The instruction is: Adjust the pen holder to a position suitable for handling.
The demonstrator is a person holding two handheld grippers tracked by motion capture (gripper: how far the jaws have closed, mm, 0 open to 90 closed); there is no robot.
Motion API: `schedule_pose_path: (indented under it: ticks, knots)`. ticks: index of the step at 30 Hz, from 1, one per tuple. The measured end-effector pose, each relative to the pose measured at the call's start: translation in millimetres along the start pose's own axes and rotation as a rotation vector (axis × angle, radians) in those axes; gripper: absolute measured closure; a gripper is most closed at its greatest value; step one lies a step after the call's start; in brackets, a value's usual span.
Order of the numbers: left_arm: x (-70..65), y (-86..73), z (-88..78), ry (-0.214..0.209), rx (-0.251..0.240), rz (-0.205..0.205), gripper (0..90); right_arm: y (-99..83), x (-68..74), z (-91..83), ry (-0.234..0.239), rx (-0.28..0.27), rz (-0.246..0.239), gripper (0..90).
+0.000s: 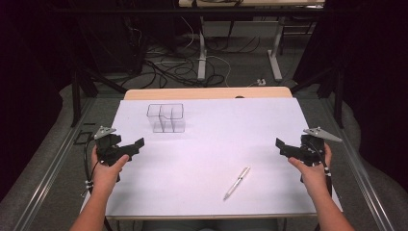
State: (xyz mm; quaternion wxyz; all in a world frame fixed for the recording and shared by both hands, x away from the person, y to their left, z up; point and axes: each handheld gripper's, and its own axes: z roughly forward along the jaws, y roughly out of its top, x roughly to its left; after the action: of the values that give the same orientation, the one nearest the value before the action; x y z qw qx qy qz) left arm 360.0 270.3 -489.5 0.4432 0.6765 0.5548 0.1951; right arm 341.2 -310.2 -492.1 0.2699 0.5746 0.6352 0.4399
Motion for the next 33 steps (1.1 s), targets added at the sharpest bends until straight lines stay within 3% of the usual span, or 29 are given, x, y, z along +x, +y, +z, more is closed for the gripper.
schedule_pose_path:
  ticks: [3,11,19,27,33]
  knots:
    - [0.4,3.3,0.7,0.001,-0.01,-0.021,4.8,-2.7,1.6,1.1,0.023,0.028,-0.024,0.0]
    - [-3.8,10.2,3.8,0.002,-0.01,-0.019,12.3,-3.4,7.7,1.7,-0.004,0.028,-0.074,0.0]
    - [-13.6,25.4,11.9,0.005,0.004,-0.019,18.0,-3.2,13.0,0.0,-0.009,0.029,-0.076,0.0]
    - [-21.6,46.0,21.4,0.043,0.014,-0.002,25.0,-5.2,11.9,3.1,-0.009,0.04,-0.071,0.0]
    - [-26.9,64.6,24.6,0.075,-0.008,0.011,31.3,-4.6,9.8,1.7,-0.016,0.03,-0.066,0.0]
